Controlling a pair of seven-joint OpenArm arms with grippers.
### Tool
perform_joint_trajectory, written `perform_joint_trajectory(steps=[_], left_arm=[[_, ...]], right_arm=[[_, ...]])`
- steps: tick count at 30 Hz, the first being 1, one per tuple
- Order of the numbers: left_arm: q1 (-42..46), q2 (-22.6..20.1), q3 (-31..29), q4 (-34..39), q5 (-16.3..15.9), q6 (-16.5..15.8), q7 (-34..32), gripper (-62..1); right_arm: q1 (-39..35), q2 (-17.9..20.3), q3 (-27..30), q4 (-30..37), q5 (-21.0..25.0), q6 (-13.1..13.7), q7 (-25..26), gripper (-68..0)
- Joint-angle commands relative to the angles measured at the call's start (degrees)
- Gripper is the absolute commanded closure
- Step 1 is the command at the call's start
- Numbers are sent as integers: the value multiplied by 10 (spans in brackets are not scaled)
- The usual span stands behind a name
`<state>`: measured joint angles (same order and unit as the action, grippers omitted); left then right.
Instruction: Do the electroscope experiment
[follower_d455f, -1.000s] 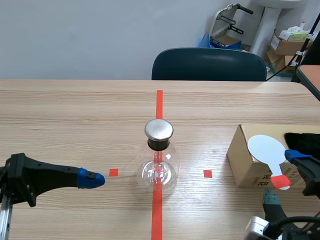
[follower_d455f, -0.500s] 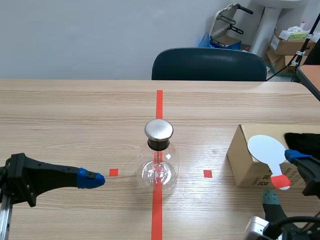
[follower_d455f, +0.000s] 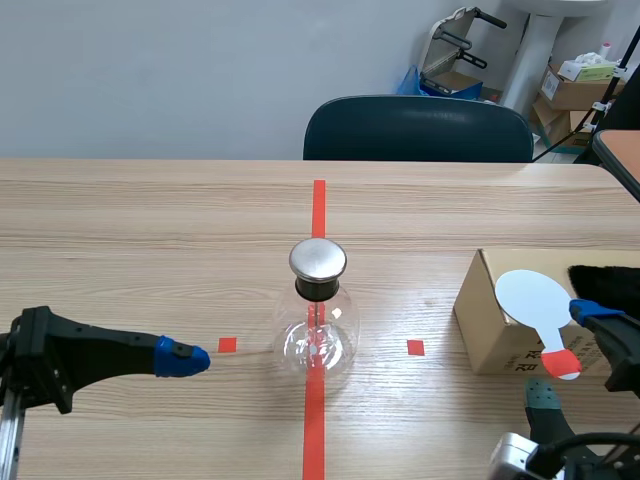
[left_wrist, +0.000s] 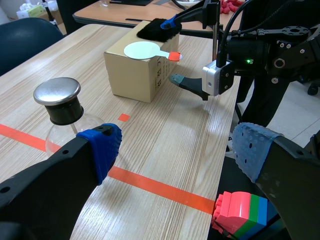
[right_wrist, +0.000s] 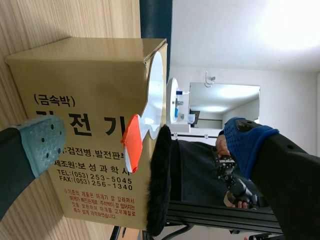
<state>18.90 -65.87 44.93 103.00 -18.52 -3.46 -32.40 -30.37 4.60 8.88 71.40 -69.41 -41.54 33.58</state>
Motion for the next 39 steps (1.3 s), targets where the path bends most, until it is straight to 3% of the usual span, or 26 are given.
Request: perform_joint_trajectory(steps=[1,6,10,13,15,19,24,29,33,39], left_arm=[[3,4,0,6,-3,-1,-7,-482],[1,5,-1,6,-4,34,-6,-482],[0,35,-22,6,-4,65,35,-482],[0,70,-51,5,-4,87,94,-482],[0,92,-76,5,-4,102,124,-482],[0,133,-129,5,-4,124,172,-482],[3,186,-194,6,-4,148,221,-482],[12,231,-250,6,-4,163,264,-481],[38,243,-299,6,-4,165,264,-477],[70,252,-348,10,-12,197,252,-477]], right_arm=[[-1,8,2,11,5,-33,-2,-679],[-43,13,2,15,13,-33,18,-679],[-111,35,-3,36,89,-33,81,-679],[-163,64,-14,67,163,-6,115,-679],[-195,93,-22,103,222,27,128,-679],[-236,167,-33,200,365,130,120,-679],[-242,269,-34,318,567,284,44,-679],[-238,354,-34,391,742,406,12,-679],[-229,373,-35,436,807,461,-12,-679],[-165,384,-75,469,864,471,-107,-679]])
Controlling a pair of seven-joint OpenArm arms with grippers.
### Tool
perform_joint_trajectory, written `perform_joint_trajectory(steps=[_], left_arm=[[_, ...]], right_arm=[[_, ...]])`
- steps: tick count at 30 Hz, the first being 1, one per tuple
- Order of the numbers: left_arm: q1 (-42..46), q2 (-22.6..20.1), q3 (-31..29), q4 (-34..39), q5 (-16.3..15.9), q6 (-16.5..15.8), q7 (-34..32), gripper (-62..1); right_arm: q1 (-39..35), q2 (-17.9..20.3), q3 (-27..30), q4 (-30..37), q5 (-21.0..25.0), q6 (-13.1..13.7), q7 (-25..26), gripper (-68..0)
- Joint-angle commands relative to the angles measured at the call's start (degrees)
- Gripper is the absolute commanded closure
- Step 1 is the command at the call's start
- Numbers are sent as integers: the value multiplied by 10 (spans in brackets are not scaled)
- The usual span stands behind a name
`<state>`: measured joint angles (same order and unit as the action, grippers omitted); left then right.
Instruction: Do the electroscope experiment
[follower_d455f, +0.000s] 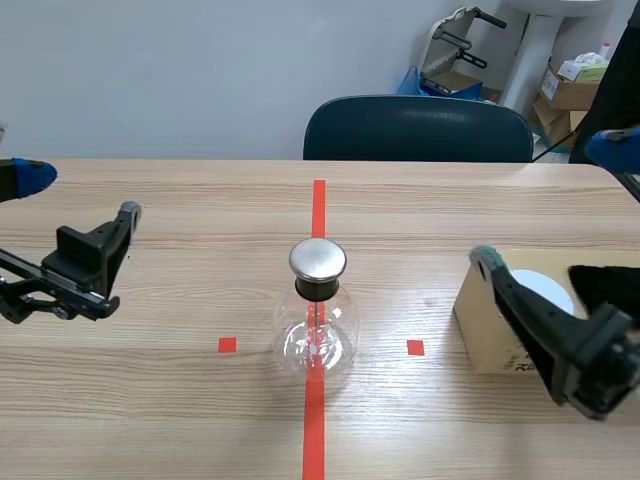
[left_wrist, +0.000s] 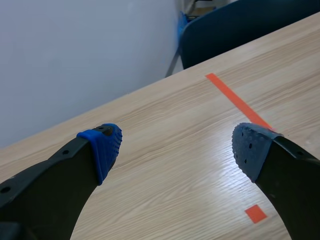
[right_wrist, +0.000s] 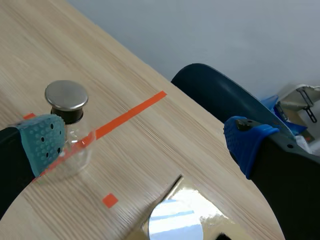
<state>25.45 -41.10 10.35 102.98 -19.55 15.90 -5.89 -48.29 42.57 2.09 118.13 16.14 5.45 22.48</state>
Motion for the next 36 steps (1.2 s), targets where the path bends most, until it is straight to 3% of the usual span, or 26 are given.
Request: perform_joint_trajectory(steps=[1,13,19,24,28,31,36], left_arm=[[10,6,-7,10,-7,3,-24,-477],[53,57,-39,31,-23,53,-82,-477],[63,90,-40,48,-23,59,-80,-477],[99,89,-40,57,-24,51,-97,-477],[127,85,-39,70,-24,25,-123,-477],[137,85,-39,73,-27,-2,-122,-477],[138,61,-19,73,-28,-11,-100,-477]], right_arm=[[27,8,-18,3,16,1,-7,-679],[155,20,-158,3,56,0,-102,-679],[172,20,-188,3,56,2,-146,-679],[172,19,-188,3,56,2,-153,-679],[172,18,-188,3,56,2,-151,-679],[172,18,-188,3,56,2,-151,-679],[172,18,-188,3,56,2,-151,-679]])
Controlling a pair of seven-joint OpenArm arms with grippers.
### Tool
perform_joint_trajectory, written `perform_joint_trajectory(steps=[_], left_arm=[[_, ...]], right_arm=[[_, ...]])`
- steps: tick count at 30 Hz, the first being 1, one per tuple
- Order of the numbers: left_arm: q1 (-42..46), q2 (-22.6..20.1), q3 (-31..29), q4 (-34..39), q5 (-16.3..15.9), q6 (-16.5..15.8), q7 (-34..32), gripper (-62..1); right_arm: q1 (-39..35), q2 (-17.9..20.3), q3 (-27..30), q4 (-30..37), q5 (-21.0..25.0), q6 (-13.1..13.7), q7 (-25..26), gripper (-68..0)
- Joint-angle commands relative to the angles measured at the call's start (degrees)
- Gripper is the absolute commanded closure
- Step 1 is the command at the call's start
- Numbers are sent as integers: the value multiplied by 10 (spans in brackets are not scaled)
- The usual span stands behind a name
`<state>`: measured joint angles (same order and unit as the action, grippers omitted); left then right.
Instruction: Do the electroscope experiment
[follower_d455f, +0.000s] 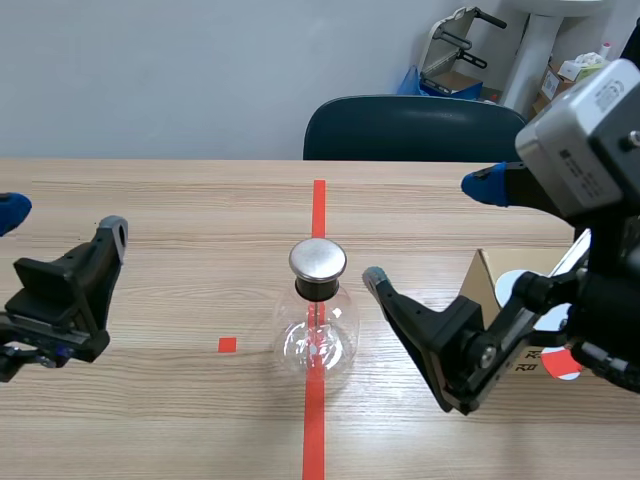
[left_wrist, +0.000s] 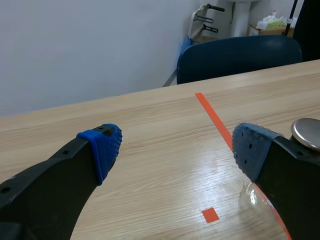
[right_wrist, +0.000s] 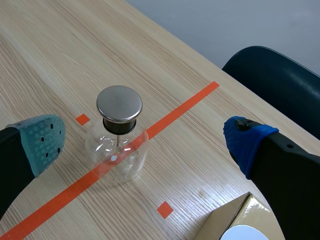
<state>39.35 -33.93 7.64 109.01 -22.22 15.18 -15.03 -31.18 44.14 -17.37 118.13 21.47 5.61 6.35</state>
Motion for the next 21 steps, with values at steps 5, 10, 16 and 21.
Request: perform_joint_trajectory(steps=[5,10,16,21], left_arm=[[-2,-38,28,12,-1,-4,-10,-477],[-2,-40,28,12,-1,-4,-10,-477],[-2,-40,28,12,-1,-4,-10,-477],[-2,-40,28,12,-1,-4,-10,-477]], right_arm=[[1,2,6,3,2,1,15,-679],[1,-9,6,3,2,1,27,-679],[1,-27,6,3,2,1,29,-679],[1,-38,6,3,2,1,30,-679]])
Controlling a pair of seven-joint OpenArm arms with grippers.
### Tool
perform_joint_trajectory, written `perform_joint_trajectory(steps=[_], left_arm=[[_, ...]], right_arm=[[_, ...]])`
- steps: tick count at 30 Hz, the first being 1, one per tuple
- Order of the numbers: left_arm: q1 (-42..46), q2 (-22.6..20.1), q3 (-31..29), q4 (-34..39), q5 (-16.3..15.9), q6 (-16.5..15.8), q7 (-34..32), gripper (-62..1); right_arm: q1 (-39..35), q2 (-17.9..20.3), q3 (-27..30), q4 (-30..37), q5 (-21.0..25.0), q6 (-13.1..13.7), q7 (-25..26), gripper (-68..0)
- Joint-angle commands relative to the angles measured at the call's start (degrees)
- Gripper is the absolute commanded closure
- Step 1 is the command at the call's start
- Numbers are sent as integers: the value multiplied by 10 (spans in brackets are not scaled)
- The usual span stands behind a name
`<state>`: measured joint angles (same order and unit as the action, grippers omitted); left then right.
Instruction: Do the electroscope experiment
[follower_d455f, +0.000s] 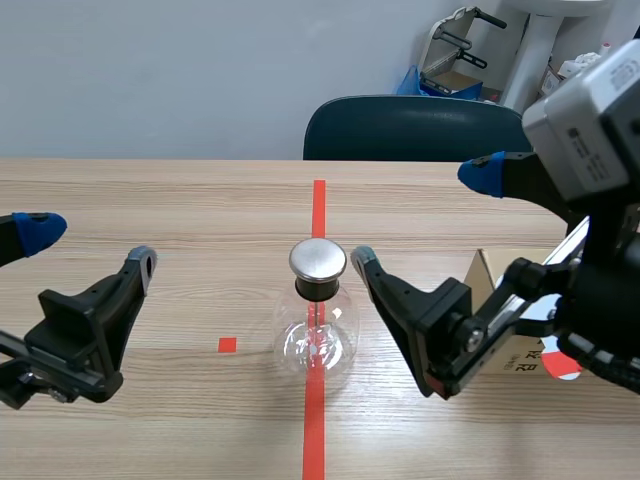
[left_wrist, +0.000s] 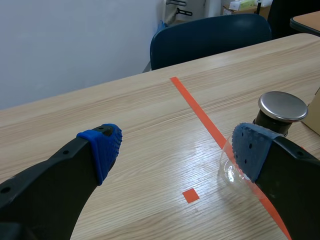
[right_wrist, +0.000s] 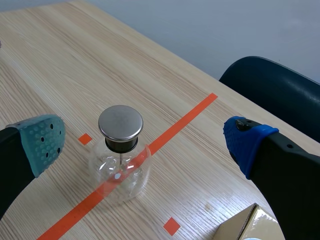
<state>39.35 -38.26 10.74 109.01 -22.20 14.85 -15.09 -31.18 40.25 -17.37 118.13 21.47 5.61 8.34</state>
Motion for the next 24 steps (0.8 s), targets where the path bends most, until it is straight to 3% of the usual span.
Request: perform_joint_trajectory(steps=[1,24], left_arm=[[-2,3,-3,12,-1,0,-9,-477],[-2,3,-3,12,-1,0,-9,-477]], right_arm=[[1,0,6,3,2,1,11,-679],[1,1,6,3,-4,0,14,-679]])
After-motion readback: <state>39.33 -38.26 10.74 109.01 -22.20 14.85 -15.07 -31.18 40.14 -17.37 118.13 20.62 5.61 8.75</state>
